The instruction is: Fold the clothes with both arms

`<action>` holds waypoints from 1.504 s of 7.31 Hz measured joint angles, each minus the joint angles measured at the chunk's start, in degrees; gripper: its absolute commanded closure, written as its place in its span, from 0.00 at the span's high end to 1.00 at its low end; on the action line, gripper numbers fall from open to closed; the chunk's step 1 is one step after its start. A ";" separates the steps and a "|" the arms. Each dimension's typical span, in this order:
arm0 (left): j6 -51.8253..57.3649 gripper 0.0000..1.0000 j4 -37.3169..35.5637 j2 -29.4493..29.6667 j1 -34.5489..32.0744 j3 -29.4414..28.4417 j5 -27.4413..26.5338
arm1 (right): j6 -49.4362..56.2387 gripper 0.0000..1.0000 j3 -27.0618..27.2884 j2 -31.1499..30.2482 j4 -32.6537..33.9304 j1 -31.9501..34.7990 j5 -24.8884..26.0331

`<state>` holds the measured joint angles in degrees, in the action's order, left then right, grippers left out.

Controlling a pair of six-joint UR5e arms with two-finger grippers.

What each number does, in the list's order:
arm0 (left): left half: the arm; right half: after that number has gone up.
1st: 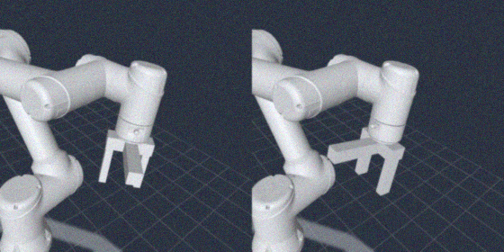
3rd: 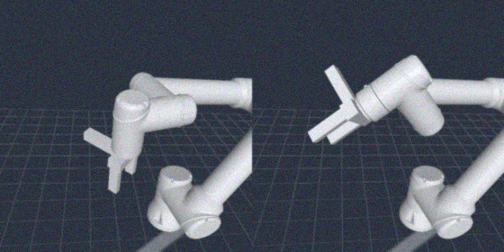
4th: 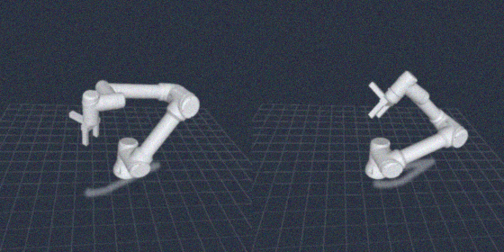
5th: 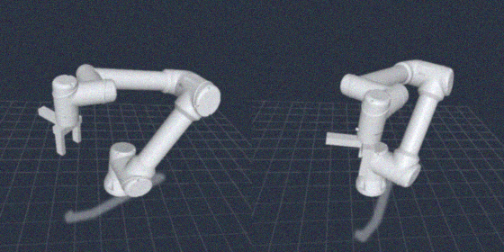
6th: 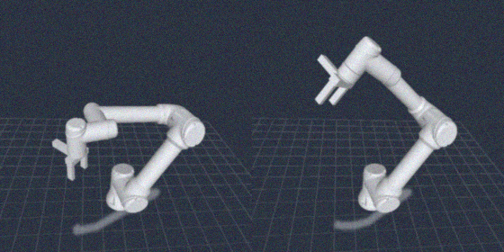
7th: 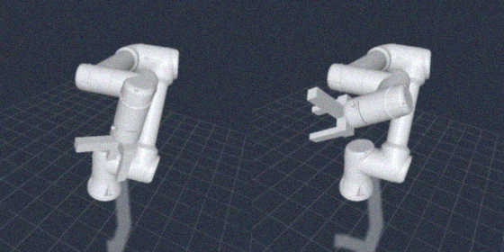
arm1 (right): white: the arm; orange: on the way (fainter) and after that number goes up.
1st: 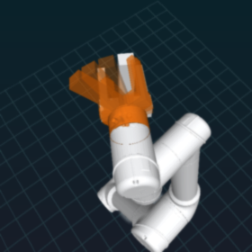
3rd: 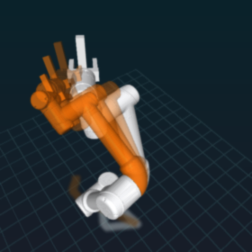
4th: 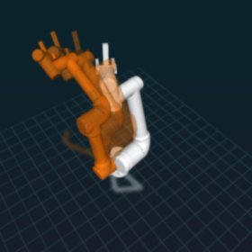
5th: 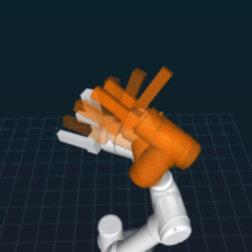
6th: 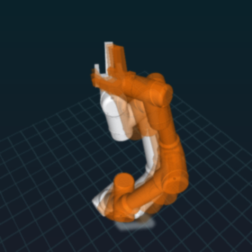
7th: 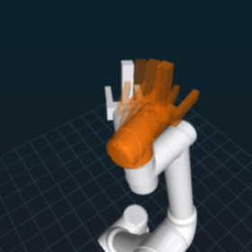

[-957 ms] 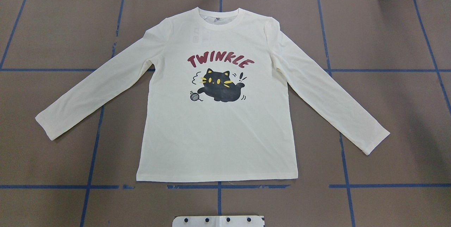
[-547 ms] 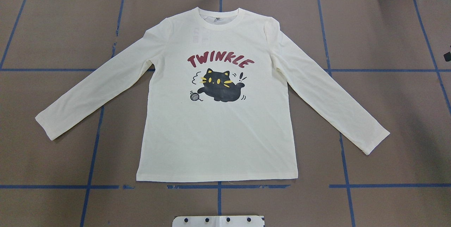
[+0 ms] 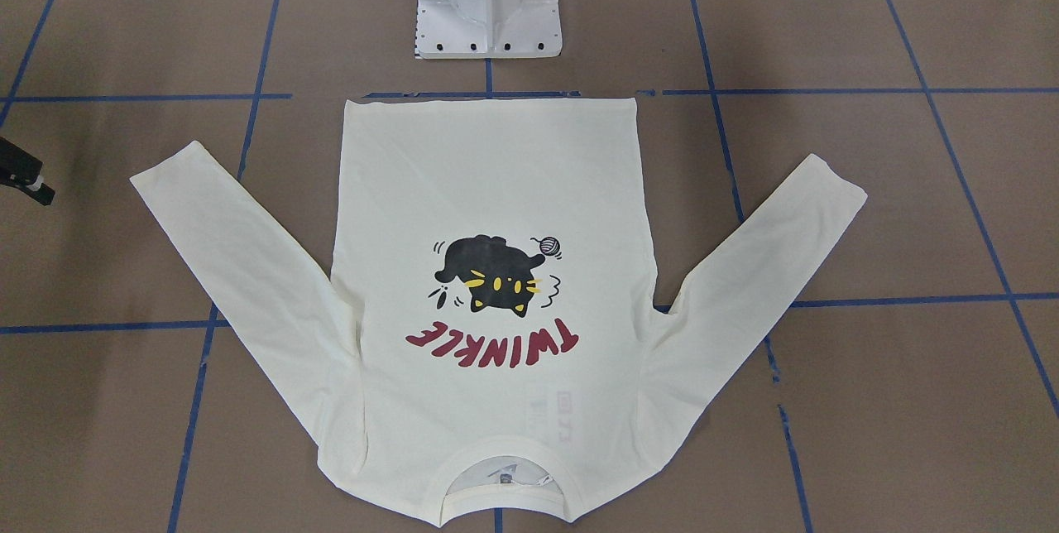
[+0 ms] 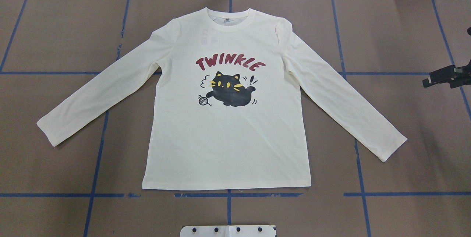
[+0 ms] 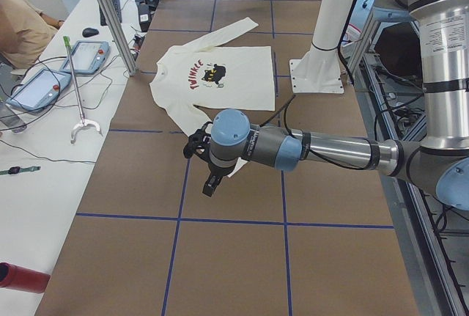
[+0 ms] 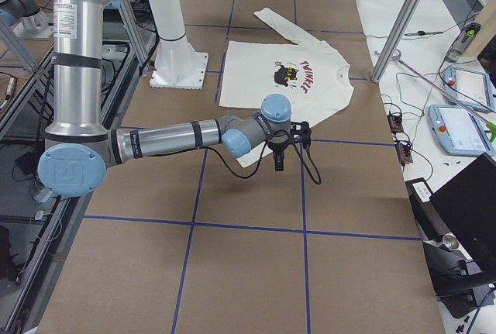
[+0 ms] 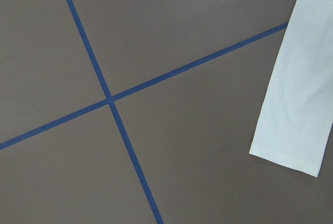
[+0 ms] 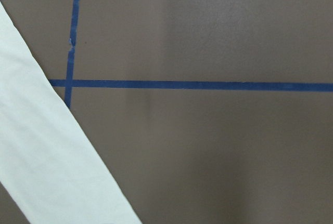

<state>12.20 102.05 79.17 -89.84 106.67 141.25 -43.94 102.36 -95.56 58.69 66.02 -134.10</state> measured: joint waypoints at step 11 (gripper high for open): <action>0.25 1.00 6.66 0.56 0.18 -3.18 4.64 | -25.45 0.74 -3.01 -5.86 -11.51 -19.54 10.38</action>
<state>12.45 108.71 79.73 -89.66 103.49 145.90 -69.39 99.35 -101.42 47.18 46.48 -123.72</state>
